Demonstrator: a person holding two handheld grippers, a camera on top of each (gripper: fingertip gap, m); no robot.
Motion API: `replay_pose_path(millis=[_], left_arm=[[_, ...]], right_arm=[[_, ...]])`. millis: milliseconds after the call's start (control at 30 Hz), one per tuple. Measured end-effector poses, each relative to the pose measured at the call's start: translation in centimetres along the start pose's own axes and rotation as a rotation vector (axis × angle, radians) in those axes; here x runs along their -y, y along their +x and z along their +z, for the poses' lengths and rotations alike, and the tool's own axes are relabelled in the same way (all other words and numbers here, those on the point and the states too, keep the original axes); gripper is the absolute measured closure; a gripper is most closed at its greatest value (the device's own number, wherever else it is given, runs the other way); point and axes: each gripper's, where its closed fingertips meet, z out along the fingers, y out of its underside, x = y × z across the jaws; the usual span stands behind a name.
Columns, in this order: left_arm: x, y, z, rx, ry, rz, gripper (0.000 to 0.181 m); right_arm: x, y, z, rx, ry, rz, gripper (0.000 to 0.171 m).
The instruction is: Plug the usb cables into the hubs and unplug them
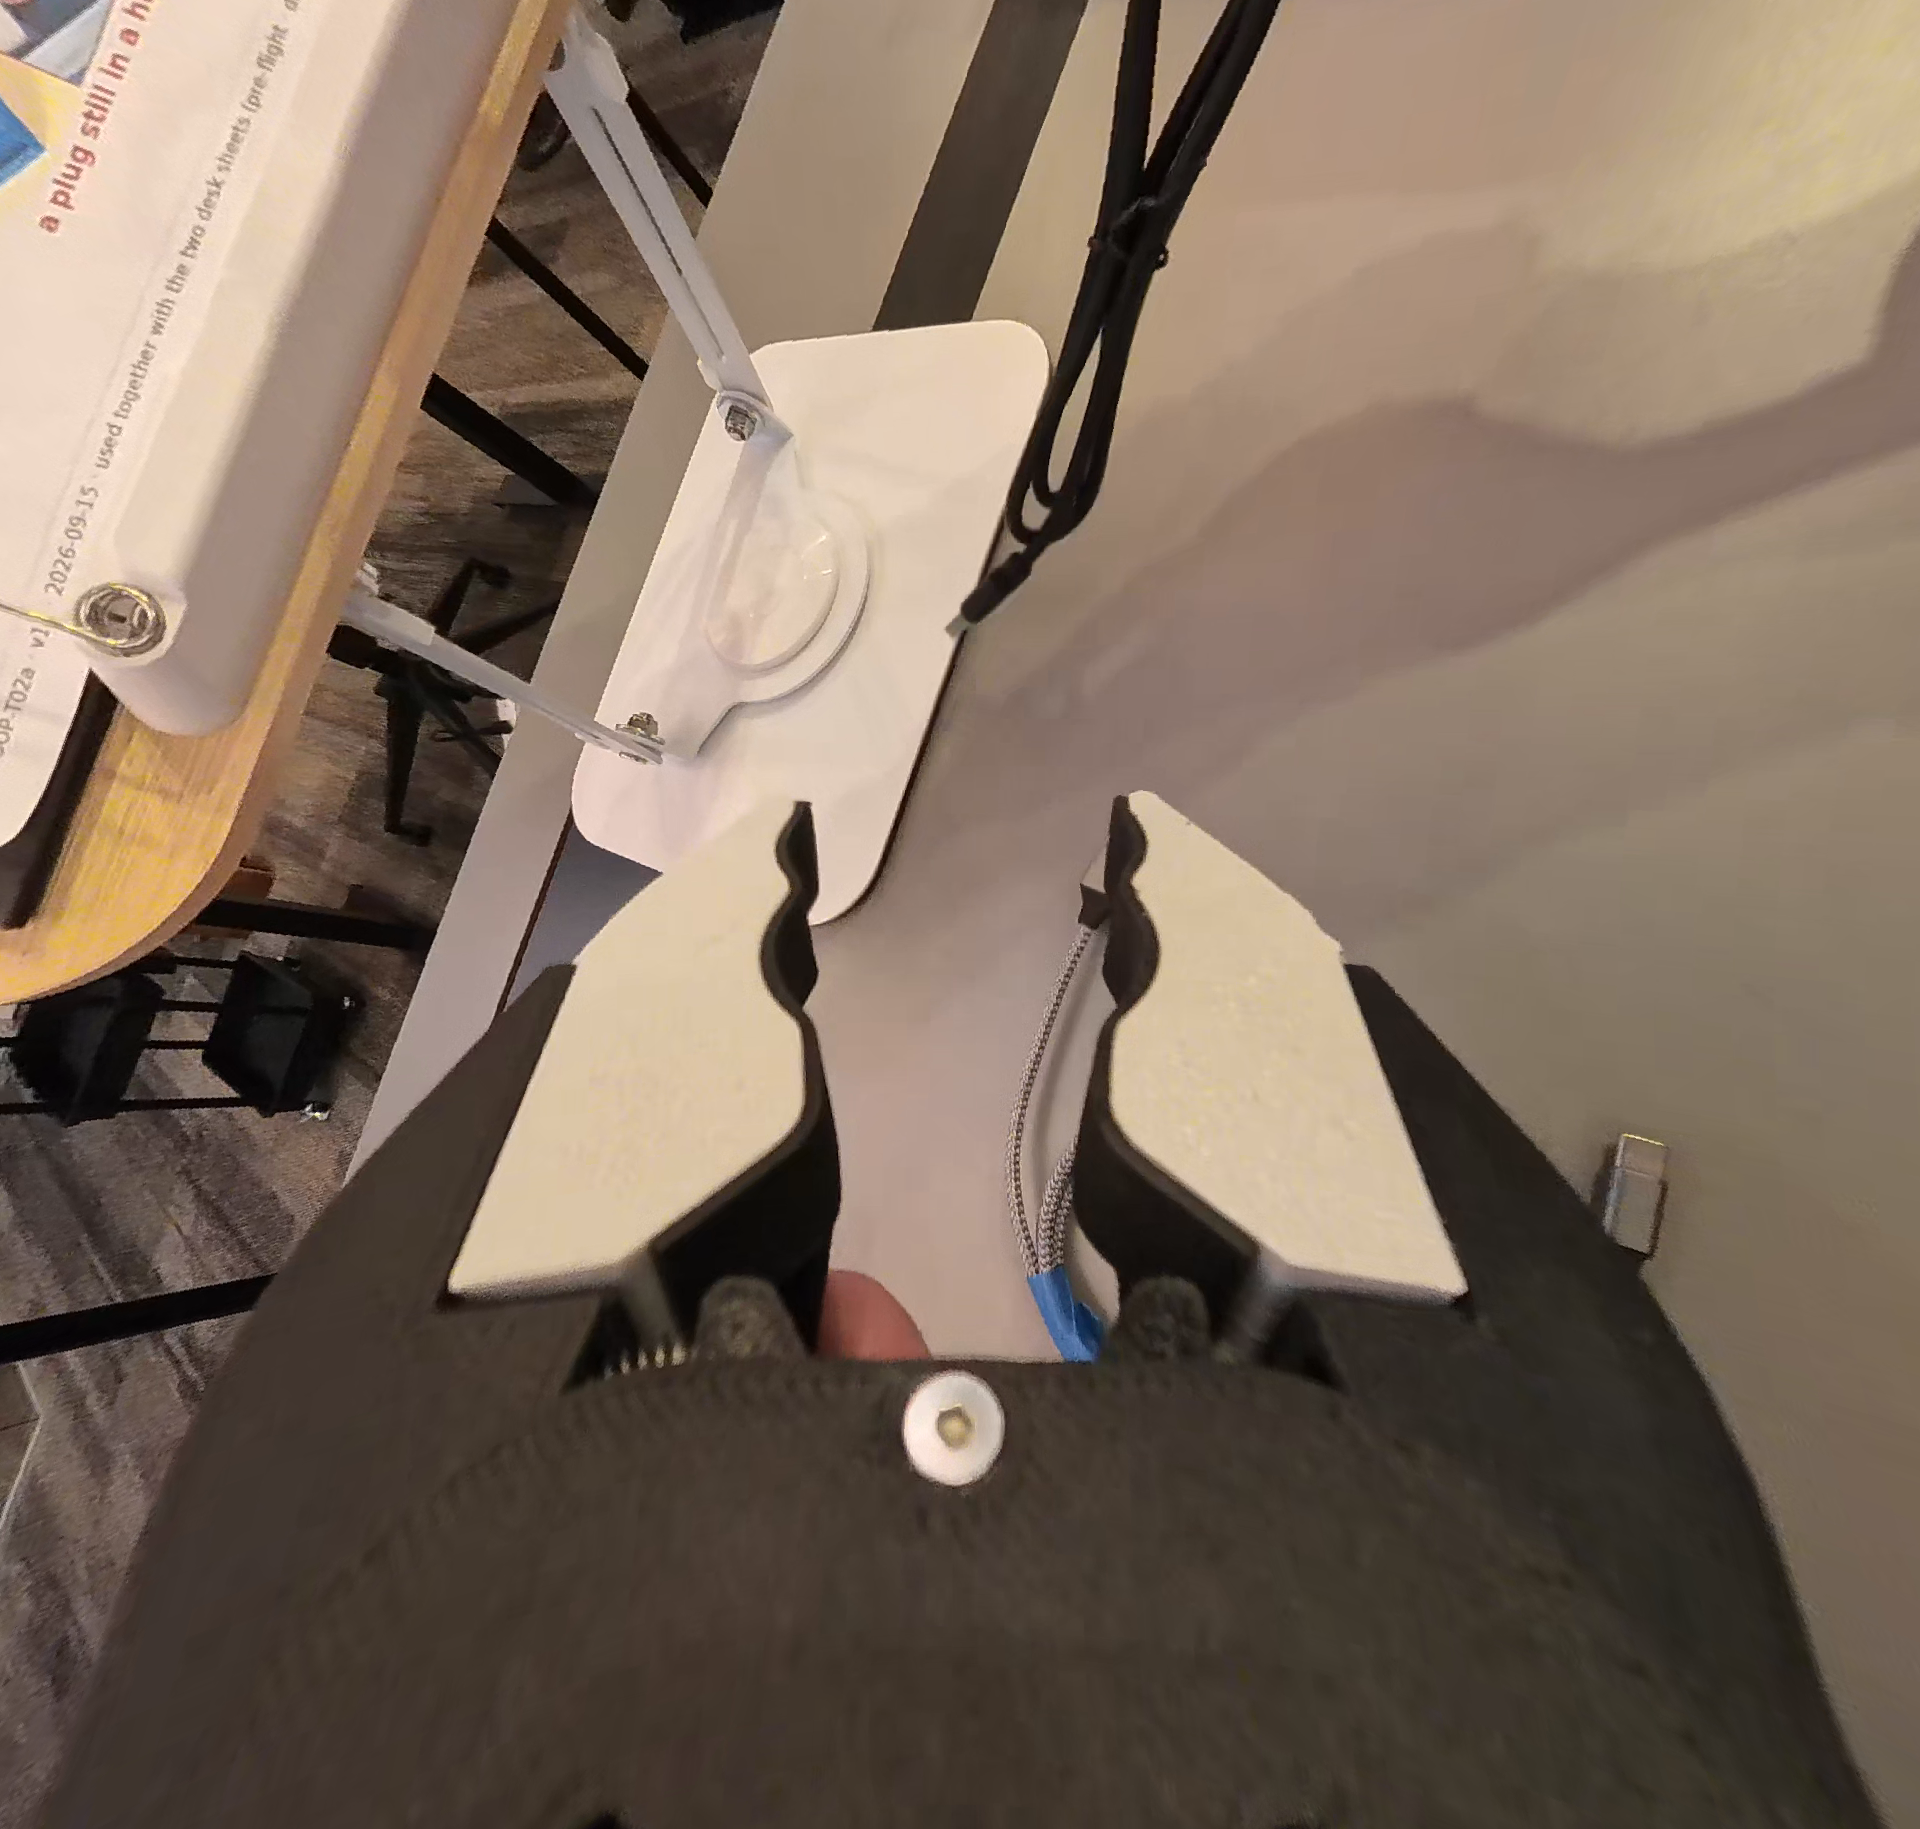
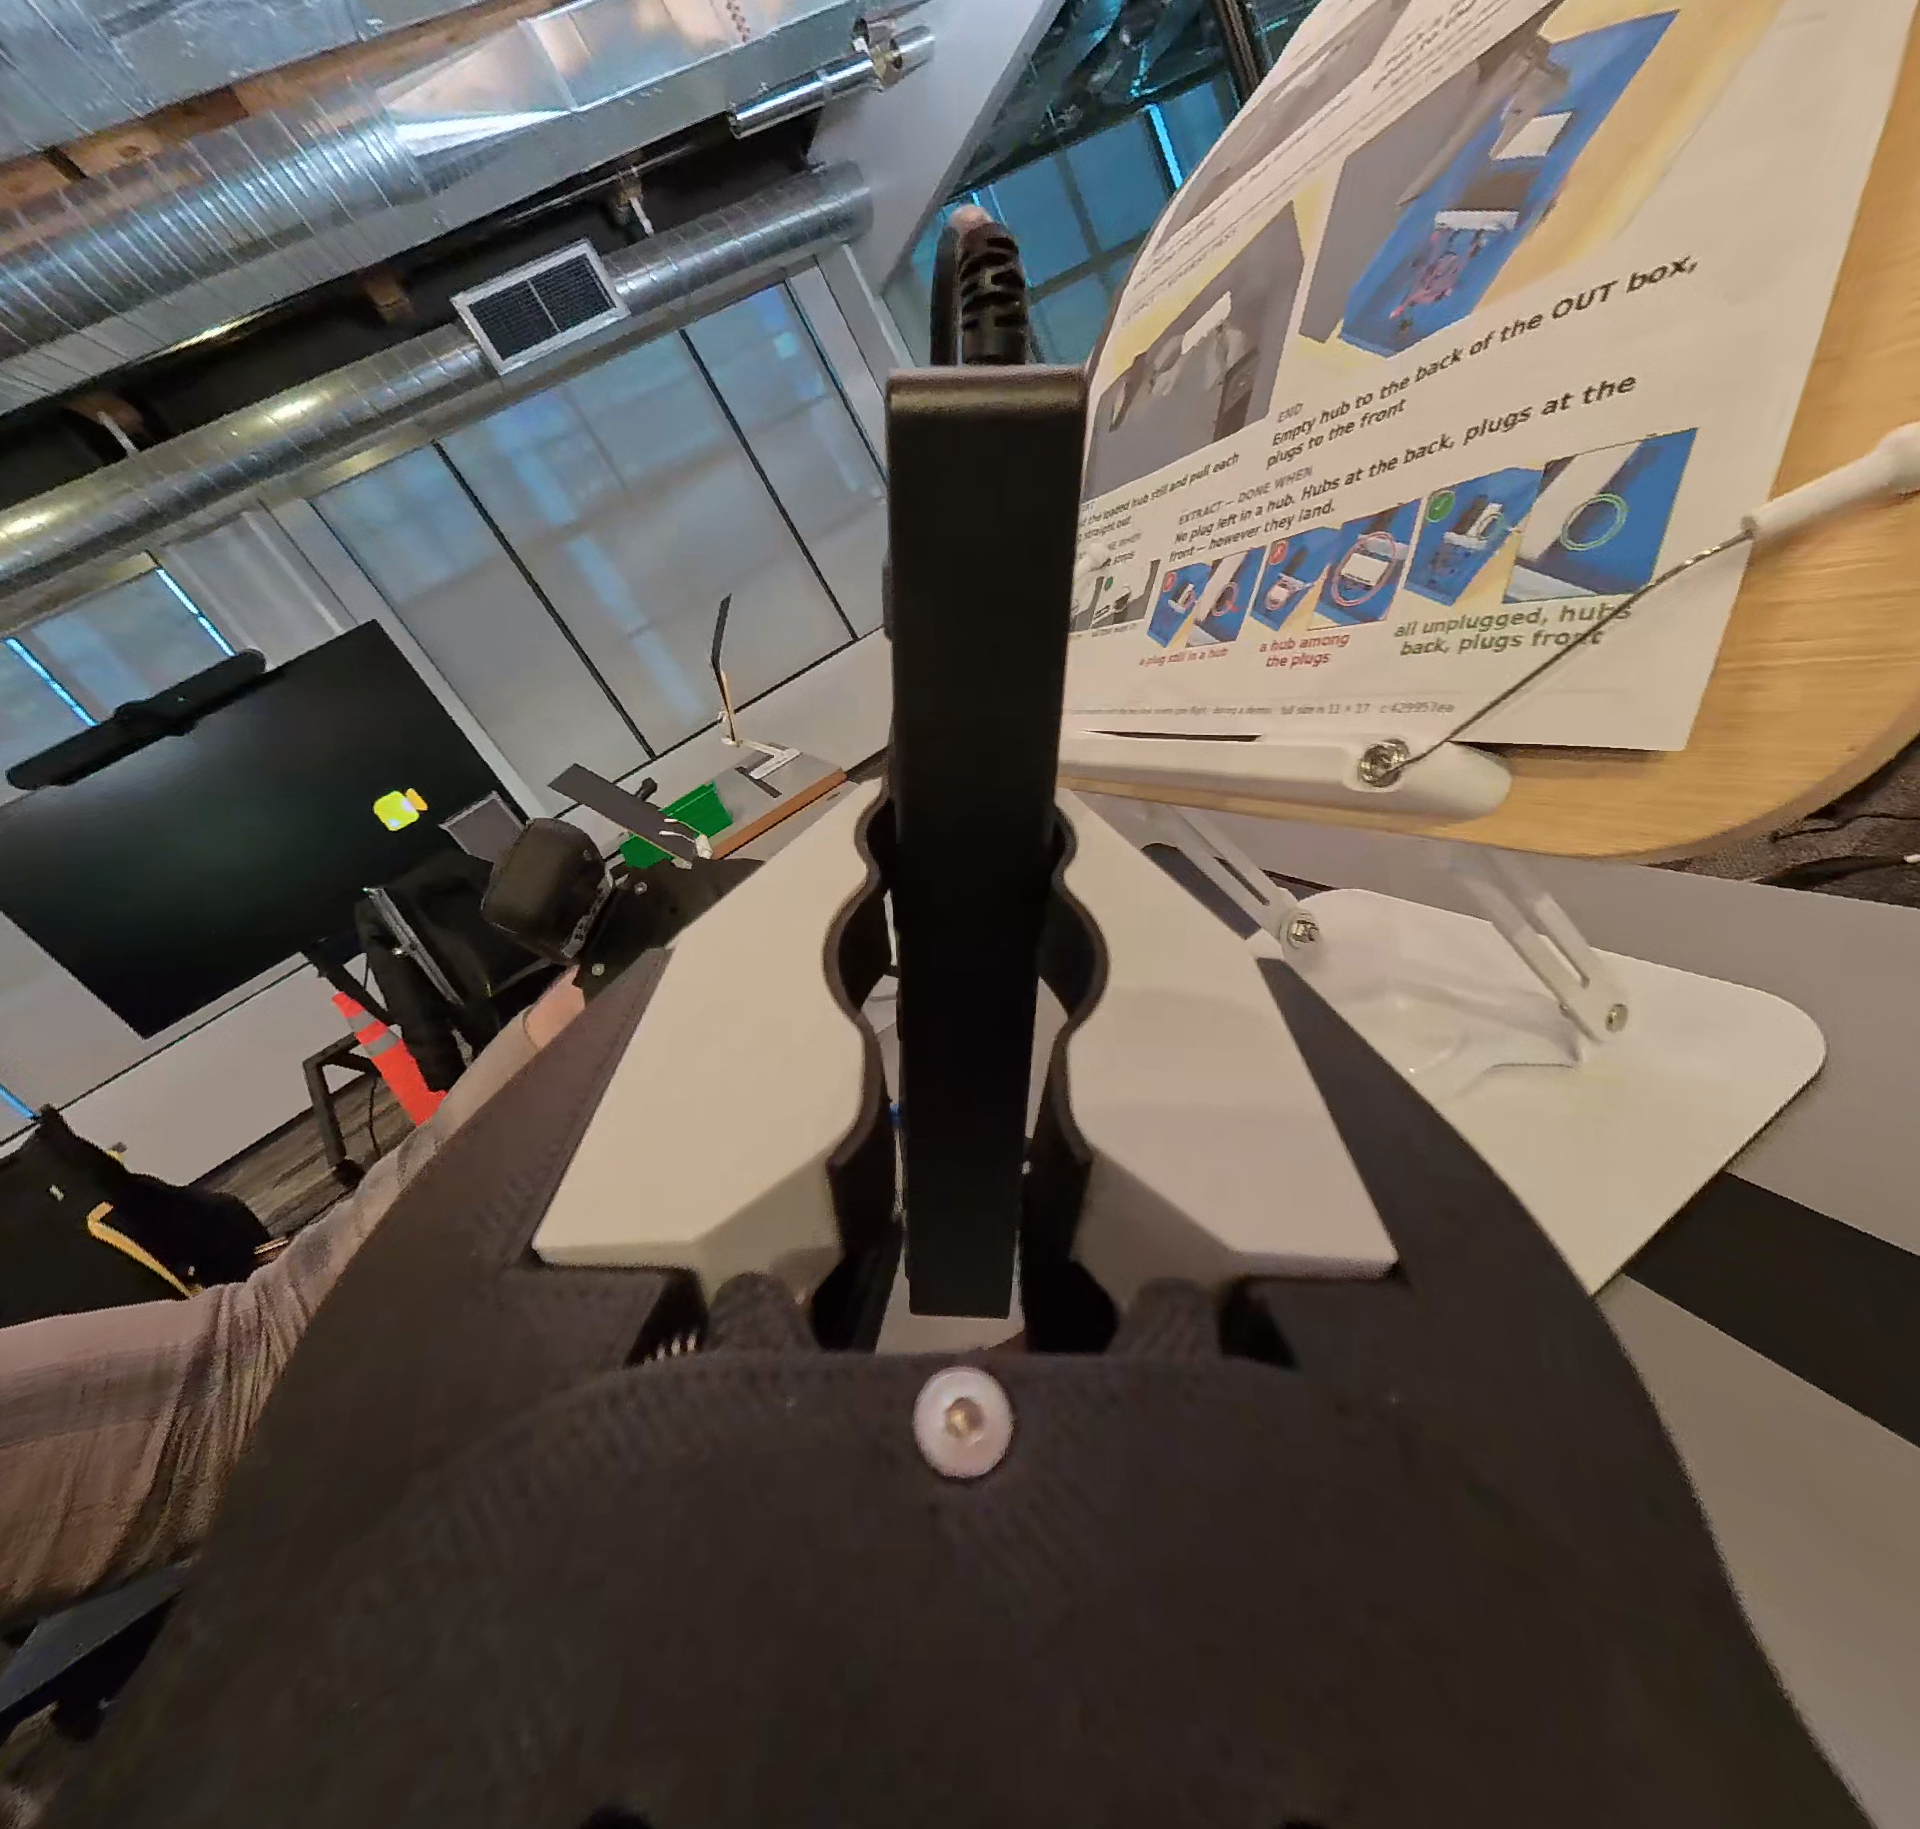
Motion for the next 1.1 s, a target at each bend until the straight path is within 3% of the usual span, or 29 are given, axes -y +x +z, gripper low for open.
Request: replay_pose_path(millis=[233,433,533,600,733,900,1100], left_arm=[[2.6,-0.4,-1.0,0.037,0.101,-0.012,0.127],[9.1,2.1,-1.4,-0.028,0.338,-0.091,0.11],[10.0,3.1,-0.4,-0.061,0.344,-0.139,0.107],[10.6,4.6,-0.3,-0.199,0.401,-0.223,0.104],[12.9,6.7,-3.0,-0.509,0.626,-0.385,0.119],[12.8,6.5,-2.8,-0.5,0.63,-0.407,0.145],[13.1,6.6,-3.2,-0.558,0.658,-0.474,0.153]], right_arm=[[-1.3,-0.6,1.3,-0.176,-0.129,-0.312,0.15],[-2.1,-4.4,3.2,0.046,-0.048,-0.063,0.15],[-2.7,-5.8,3.9,0.121,-0.059,-0.006,0.149],[-3.3,-6.8,4.2,0.178,-0.085,0.03,0.15],[-4.8,-7.9,4.7,0.247,-0.15,0.057,0.151],[-6.2,-9.0,5.2,0.303,-0.209,0.075,0.15],[-6.1,-9.7,5.2,0.304,-0.217,-0.036,0.147]])
